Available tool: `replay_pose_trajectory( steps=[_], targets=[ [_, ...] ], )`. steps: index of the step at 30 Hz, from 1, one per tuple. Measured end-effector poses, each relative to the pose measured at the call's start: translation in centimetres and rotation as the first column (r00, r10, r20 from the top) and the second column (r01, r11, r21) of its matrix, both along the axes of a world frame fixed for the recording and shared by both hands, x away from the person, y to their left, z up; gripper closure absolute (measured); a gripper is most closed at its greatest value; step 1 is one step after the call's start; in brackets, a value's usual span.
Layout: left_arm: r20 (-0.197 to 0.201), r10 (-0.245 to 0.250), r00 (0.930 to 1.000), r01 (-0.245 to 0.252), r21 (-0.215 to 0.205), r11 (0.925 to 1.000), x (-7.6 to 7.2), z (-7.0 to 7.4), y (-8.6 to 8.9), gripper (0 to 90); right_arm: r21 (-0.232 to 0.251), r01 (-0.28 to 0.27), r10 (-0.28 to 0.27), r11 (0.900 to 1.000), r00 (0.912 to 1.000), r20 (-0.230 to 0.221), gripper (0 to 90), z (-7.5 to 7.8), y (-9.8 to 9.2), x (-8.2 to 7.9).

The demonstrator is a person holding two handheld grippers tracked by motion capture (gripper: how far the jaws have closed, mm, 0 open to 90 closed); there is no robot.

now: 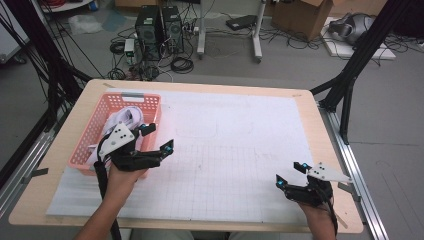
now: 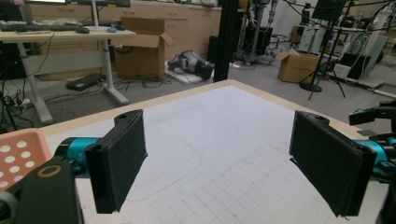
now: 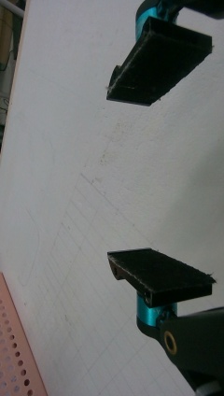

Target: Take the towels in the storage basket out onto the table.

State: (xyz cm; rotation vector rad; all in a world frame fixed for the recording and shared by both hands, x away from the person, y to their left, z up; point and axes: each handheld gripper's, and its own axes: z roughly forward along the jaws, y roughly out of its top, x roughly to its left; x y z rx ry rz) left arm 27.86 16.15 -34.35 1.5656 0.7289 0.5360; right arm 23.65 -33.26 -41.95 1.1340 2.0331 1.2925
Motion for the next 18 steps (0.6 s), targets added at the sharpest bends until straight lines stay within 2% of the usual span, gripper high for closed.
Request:
replay_pose_trajectory(
  steps=[3,9,12,18],
  targets=[
    [-0.017,0.007,0.9998,-0.007,0.020,0.9998,0.7,0.0,0.3,19.1,-0.004,-0.004,0.004,1.000,1.0000,0.004,17.8,0.0,0.1,0.0],
    [-0.039,0.062,0.9973,-0.060,0.066,0.9960,2.2,0.6,2.2,18.7,-0.008,-0.009,0.009,1.000,1.0000,0.001,17.8,0.0,0.1,0.1],
    [-0.058,0.088,0.9944,-0.082,0.091,0.9925,3.1,0.5,3.1,18.3,-0.010,-0.009,0.009,1.000,0.9999,-0.007,17.8,-0.1,0.1,0.1],
    [-0.096,0.154,0.9834,-0.144,0.106,0.9839,4.6,0.0,5.0,17.4,-0.011,-0.001,0.001,1.000,1.0000,-0.005,17.8,-0.1,-0.1,0.0]
  ],
)
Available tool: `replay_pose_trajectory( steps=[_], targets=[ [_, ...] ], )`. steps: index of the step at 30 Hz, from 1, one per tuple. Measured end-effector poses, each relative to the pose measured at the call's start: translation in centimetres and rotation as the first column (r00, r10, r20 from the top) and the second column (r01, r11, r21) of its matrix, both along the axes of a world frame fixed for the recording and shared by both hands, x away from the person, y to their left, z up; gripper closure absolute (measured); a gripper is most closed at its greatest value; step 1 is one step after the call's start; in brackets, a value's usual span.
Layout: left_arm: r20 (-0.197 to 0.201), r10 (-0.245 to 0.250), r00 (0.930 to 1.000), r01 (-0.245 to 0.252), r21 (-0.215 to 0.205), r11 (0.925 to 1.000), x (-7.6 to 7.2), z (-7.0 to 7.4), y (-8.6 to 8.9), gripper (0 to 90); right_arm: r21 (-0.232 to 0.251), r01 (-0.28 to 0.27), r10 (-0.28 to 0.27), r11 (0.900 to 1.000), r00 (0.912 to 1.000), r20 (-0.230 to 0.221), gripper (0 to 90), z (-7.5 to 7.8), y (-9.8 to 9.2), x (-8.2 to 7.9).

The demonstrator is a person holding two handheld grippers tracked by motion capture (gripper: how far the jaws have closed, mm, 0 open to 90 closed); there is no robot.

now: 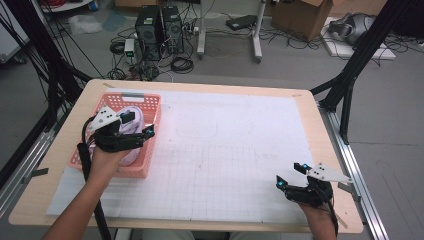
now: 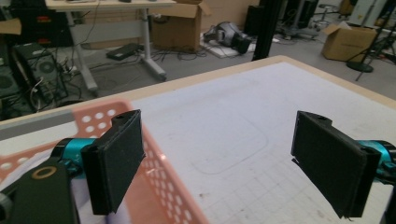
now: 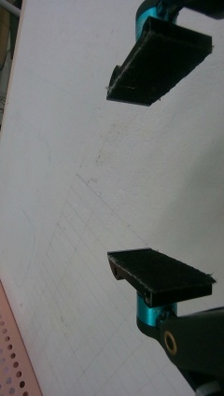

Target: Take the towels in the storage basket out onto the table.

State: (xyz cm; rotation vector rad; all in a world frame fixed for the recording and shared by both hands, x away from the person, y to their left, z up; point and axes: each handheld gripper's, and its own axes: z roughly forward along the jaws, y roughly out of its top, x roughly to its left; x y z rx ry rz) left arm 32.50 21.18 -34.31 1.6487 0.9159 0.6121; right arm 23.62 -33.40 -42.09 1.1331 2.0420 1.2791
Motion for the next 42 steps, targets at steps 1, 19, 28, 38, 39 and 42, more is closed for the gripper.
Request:
replay_pose_trajectory(
  steps=[1,19,28,38,39,42],
  targets=[
    [-0.011,0.009,0.9999,-0.009,0.005,1.0000,0.3,-0.1,0.3,17.5,0.005,0.005,-0.005,1.000,0.9999,-0.009,17.8,0.0,0.0,-0.1],
    [-0.221,0.284,0.9328,-0.228,0.249,0.9413,4.4,-3.3,4.4,18.1,-0.009,-0.001,0.001,1.000,0.9997,-0.023,17.8,-0.2,0.2,0.1],
    [-0.349,0.350,0.8690,-0.214,0.373,0.9029,6.7,-6.0,4.8,14.3,-0.014,-0.005,0.004,1.000,0.9996,-0.028,17.8,-0.4,0.3,0.2],
    [-0.451,0.376,0.8097,-0.197,0.395,0.8973,8.2,-7.9,4.8,8.8,-0.022,-0.010,0.009,1.000,0.9991,-0.042,17.8,-0.6,0.4,0.3],
    [-0.453,0.377,0.8079,-0.195,0.399,0.8960,8.3,-8.0,4.8,8.3,-0.022,-0.011,0.010,1.000,0.9989,-0.045,17.8,-0.6,0.4,0.3],
    [-0.453,0.385,0.8043,-0.202,0.400,0.8939,8.5,-8.2,4.8,10.6,-0.026,-0.012,0.011,1.000,0.9990,-0.044,17.8,-0.6,0.4,0.4]
  ],
)
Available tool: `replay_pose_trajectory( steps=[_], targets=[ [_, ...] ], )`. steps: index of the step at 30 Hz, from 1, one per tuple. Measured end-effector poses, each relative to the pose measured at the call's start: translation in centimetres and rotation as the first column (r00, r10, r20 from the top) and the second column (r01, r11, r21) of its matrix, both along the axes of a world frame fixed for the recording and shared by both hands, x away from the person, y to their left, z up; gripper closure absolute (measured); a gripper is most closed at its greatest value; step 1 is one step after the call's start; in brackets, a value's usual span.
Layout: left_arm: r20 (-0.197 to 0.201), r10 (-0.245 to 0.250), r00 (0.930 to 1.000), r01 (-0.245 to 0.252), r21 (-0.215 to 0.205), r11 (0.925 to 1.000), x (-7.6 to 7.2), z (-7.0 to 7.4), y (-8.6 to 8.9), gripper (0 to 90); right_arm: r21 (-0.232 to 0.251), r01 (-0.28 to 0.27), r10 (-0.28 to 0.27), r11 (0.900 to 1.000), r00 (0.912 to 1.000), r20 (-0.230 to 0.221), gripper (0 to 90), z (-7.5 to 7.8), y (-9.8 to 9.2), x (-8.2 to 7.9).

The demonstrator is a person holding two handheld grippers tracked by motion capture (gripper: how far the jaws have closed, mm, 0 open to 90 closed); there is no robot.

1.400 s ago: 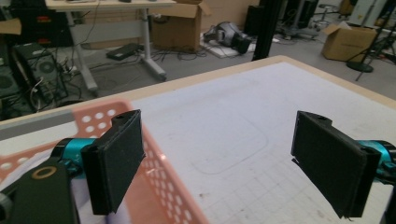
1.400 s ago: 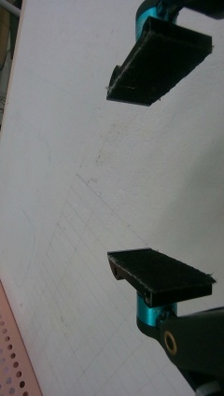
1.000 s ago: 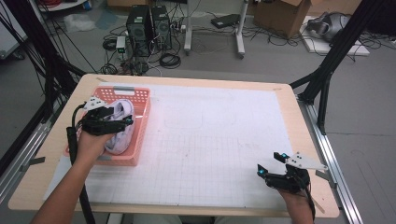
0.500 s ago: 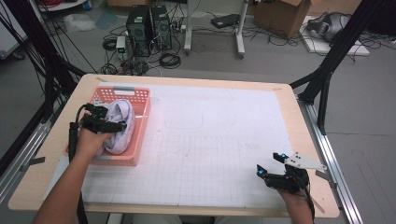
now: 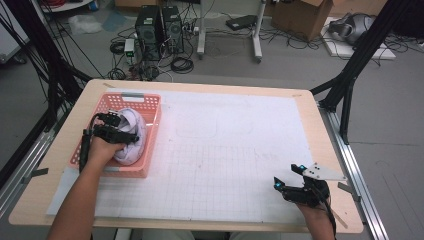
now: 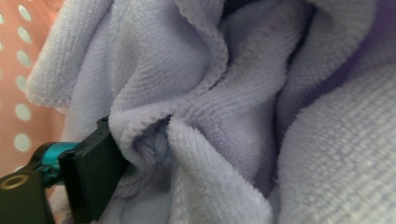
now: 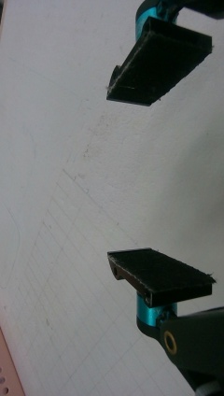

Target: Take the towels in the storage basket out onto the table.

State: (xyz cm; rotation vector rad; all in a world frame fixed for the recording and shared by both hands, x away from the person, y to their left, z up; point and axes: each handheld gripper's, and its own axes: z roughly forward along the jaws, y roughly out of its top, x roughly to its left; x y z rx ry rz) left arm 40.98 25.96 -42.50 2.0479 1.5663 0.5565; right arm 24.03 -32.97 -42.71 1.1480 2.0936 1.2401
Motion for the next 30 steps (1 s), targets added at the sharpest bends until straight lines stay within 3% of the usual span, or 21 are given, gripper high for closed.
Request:
replay_pose_trajectory(
  steps=[2,10,13,15,16,18,21,25,26,27,28,29,30],
  targets=[
    [-0.009,0.000,1.0000,0.000,0.031,0.9995,0.0,0.1,0.0,19.1,-0.002,-0.002,0.002,1.000,1.0000,0.002,17.8,0.0,0.0,0.0],
    [0.004,0.015,0.9999,-0.015,0.034,0.9993,-0.4,0.6,0.2,47.7,-0.007,0.001,-0.001,1.000,1.0000,-0.003,18.3,0.1,0.0,0.0],
    [0.012,0.027,0.9996,-0.027,-0.001,0.9996,-0.6,0.9,0.5,52.3,-0.006,0.006,-0.006,1.000,1.0000,-0.005,18.3,0.1,-0.1,0.0],
    [0.033,0.030,0.9990,-0.028,-0.054,0.9981,-0.7,1.1,0.8,53.6,-0.001,0.010,-0.010,1.000,0.9999,-0.006,18.3,0.1,-0.2,0.0],
    [0.033,0.030,0.9990,-0.028,-0.054,0.9981,-0.7,1.1,0.8,53.9,-0.001,0.012,-0.012,1.000,0.9999,-0.003,18.3,0.1,-0.2,0.0],
    [0.074,0.032,0.9968,-0.024,-0.106,0.9941,-1.0,1.5,1.1,54.2,0.004,0.013,-0.013,1.000,0.9999,-0.006,18.3,0.1,-0.3,-0.1],
    [0.125,0.045,0.9912,-0.026,-0.147,0.9888,-1.3,2.0,1.6,54.3,0.005,0.015,-0.015,1.000,0.9999,-0.002,18.3,0.2,-0.3,-0.1],
    [0.228,0.061,0.9718,-0.015,-0.200,0.9798,-1.9,2.7,2.0,54.3,0.008,0.018,-0.018,1.000,0.9998,0.001,18.3,0.2,-0.4,-0.1],
    [0.228,0.061,0.9718,-0.015,-0.200,0.9798,-1.9,2.7,2.0,54.3,0.008,0.018,-0.018,1.000,0.9998,0.000,18.3,0.2,-0.4,-0.1],
    [0.259,0.057,0.9643,-0.003,-0.205,0.9787,-2.1,2.9,2.0,54.2,0.008,0.019,-0.019,1.000,0.9998,0.000,18.3,0.2,-0.4,-0.1],
    [0.313,0.062,0.9476,0.008,-0.216,0.9763,-2.5,3.2,2.1,54.1,0.009,0.020,-0.020,1.000,0.9998,0.000,18.3,0.2,-0.4,-0.1],
    [0.313,0.062,0.9476,0.008,-0.216,0.9763,-2.5,3.2,2.1,54.1,0.008,0.020,-0.020,1.000,0.9998,0.000,18.3,0.2,-0.4,-0.1],
    [0.337,0.068,0.9390,0.012,-0.229,0.9733,-2.7,3.3,2.1,54.1,0.008,0.020,-0.020,1.000,0.9998,0.000,18.3,0.2,-0.4,-0.1]
  ],
)
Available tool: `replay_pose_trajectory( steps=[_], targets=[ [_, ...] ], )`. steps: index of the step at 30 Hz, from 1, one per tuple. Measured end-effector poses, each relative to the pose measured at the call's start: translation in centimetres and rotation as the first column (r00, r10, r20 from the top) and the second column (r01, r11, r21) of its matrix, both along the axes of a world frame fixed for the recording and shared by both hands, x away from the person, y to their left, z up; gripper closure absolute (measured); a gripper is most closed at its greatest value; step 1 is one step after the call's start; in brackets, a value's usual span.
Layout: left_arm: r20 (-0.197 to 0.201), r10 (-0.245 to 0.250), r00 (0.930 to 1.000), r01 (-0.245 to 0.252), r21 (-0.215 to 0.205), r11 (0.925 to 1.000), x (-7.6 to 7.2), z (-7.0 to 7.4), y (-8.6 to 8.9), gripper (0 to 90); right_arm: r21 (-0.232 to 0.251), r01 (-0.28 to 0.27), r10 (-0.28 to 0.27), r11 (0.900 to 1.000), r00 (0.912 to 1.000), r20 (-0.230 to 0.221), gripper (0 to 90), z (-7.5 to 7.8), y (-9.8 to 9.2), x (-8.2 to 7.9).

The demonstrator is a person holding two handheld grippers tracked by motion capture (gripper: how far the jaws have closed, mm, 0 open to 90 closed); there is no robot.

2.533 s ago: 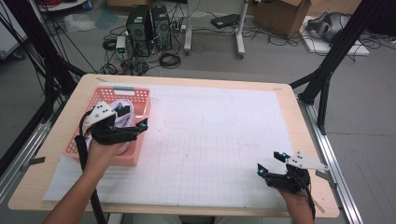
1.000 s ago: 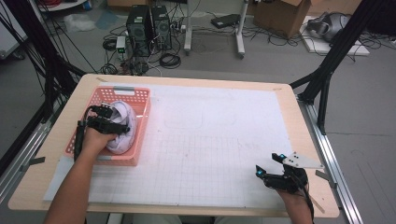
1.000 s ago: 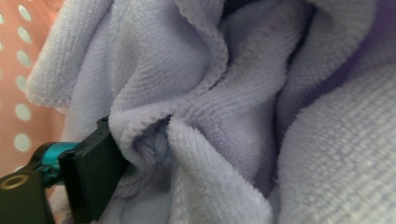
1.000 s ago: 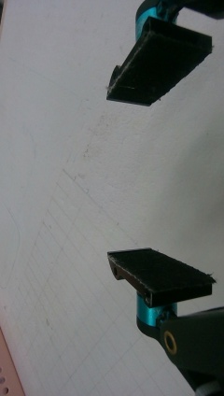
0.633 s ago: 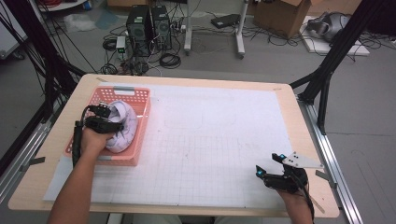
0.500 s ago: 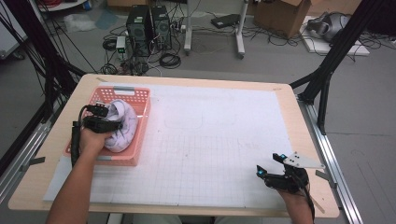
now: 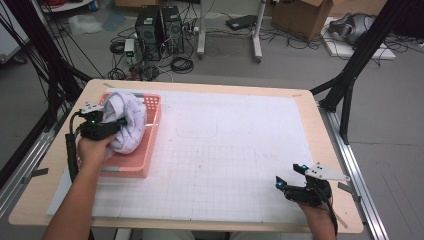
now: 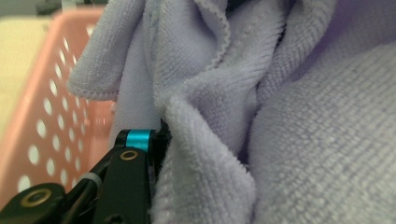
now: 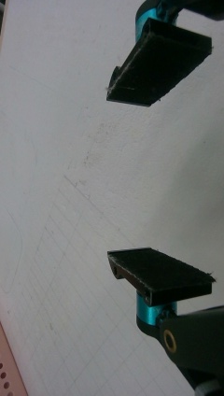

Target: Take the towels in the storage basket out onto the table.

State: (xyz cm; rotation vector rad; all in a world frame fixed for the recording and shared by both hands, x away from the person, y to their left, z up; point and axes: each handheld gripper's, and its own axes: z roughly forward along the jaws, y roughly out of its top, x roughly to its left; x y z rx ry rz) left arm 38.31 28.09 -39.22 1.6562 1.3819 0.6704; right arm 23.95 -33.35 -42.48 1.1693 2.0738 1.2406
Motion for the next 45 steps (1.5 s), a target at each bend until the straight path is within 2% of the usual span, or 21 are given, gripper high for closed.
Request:
replay_pose_trajectory(
  steps=[2,6,8,10,15,21,22,23,24,25,27,30,32,33,34,36,38,39,42,43,45],
  targets=[
    [0.065,-0.004,0.9979,0.005,-0.023,0.9997,-0.6,0.4,0.1,54.0,-0.001,-0.001,0.001,1.000,1.0000,0.003,18.3,0.0,0.0,0.0],
    [0.125,-0.020,0.9920,0.026,-0.049,0.9985,-1.2,0.8,0.2,54.1,0.004,0.001,-0.001,1.000,1.0000,-0.004,18.3,0.0,0.1,0.0],
    [0.197,-0.028,0.9801,0.048,-0.094,0.9945,-1.8,1.3,0.1,54.1,0.005,0.003,-0.003,1.000,1.0000,0.000,18.3,0.0,0.1,0.0],
    [0.233,-0.043,0.9714,0.066,-0.091,0.9937,-2.2,1.7,-0.1,54.1,0.002,0.000,0.000,1.000,1.0000,-0.001,18.3,0.0,0.1,0.0],
    [0.272,-0.074,0.9594,0.099,-0.079,0.9920,-2.6,2.0,-0.6,54.0,0.010,-0.001,0.001,1.000,1.0000,0.001,18.3,0.0,0.0,0.0],
    [0.340,-0.090,0.9363,0.142,-0.133,0.9808,-3.1,2.6,-1.2,53.9,0.013,-0.004,0.004,1.000,1.0000,0.009,18.3,0.1,0.0,-0.1],
    [0.340,-0.090,0.9363,0.142,-0.133,0.9808,-3.1,2.6,-1.2,53.9,0.011,-0.005,0.005,1.000,0.9999,0.013,18.3,0.1,0.0,-0.1],
    [0.351,-0.096,0.9313,0.152,-0.135,0.9792,-3.2,2.7,-1.3,53.9,0.012,-0.004,0.004,1.000,0.9999,0.012,18.3,0.1,0.1,-0.1],
    [0.377,-0.111,0.9197,0.176,-0.142,0.9741,-3.5,3.1,-1.6,53.9,0.013,-0.007,0.007,1.000,0.9999,0.007,18.3,0.1,0.1,-0.1],
    [0.377,-0.111,0.9197,0.176,-0.142,0.9741,-3.5,3.1,-1.6,53.8,0.013,-0.006,0.006,1.000,1.0000,0.007,18.3,0.1,0.1,-0.1],
    [0.409,-0.139,0.9021,0.214,-0.146,0.9658,-4.0,3.7,-2.2,53.8,0.010,-0.009,0.009,1.000,0.9999,0.009,18.3,0.1,0.1,-0.1],
    [0.418,-0.154,0.8954,0.232,-0.142,0.9624,-4.4,4.0,-2.8,53.8,0.015,-0.015,0.015,1.000,0.9998,0.010,18.3,0.2,0.3,0.0],
    [0.433,-0.177,0.8840,0.259,-0.139,0.9558,-5.0,4.5,-3.8,53.7,0.021,-0.023,0.023,1.000,0.9997,0.013,18.3,0.2,0.5,0.2],
    [0.433,-0.177,0.8840,0.259,-0.139,0.9558,-5.0,4.5,-3.8,53.7,0.019,-0.028,0.028,0.999,0.9995,0.016,18.3,0.2,0.6,0.3],
    [0.444,-0.196,0.8744,0.281,-0.134,0.9502,-5.4,4.9,-4.6,53.7,0.017,-0.032,0.032,0.999,0.9993,0.018,18.3,0.1,0.7,0.4],
    [0.449,-0.202,0.8704,0.289,-0.135,0.9477,-5.6,5.0,-5.0,53.7,0.010,-0.040,0.040,0.999,0.9990,0.021,18.3,0.2,0.9,0.4],
    [0.466,-0.234,0.8535,0.329,-0.133,0.9350,-6.1,5.7,-6.5,53.7,0.002,-0.052,0.052,0.999,0.9982,0.030,18.3,0.2,1.1,0.5],
    [0.466,-0.234,0.8535,0.329,-0.133,0.9350,-6.1,5.7,-6.5,53.7,0.001,-0.053,0.053,0.999,0.9983,0.025,18.3,0.3,1.2,0.5],
    [0.473,-0.286,0.8336,0.375,-0.105,0.9210,-6.3,6.7,-8.1,53.7,-0.008,-0.046,0.046,0.999,0.9986,0.026,18.3,0.4,1.1,0.1],
    [0.485,-0.318,0.8146,0.410,-0.094,0.9071,-6.5,7.2,-9.2,53.6,-0.009,-0.043,0.043,0.999,0.9985,0.033,18.3,0.5,1.1,0.1],
    [0.485,-0.331,0.8094,0.424,-0.092,0.9010,-6.6,7.4,-9.8,53.6,-0.007,-0.032,0.032,0.999,0.9987,0.041,18.3,0.6,1.0,0.0]
  ],
)
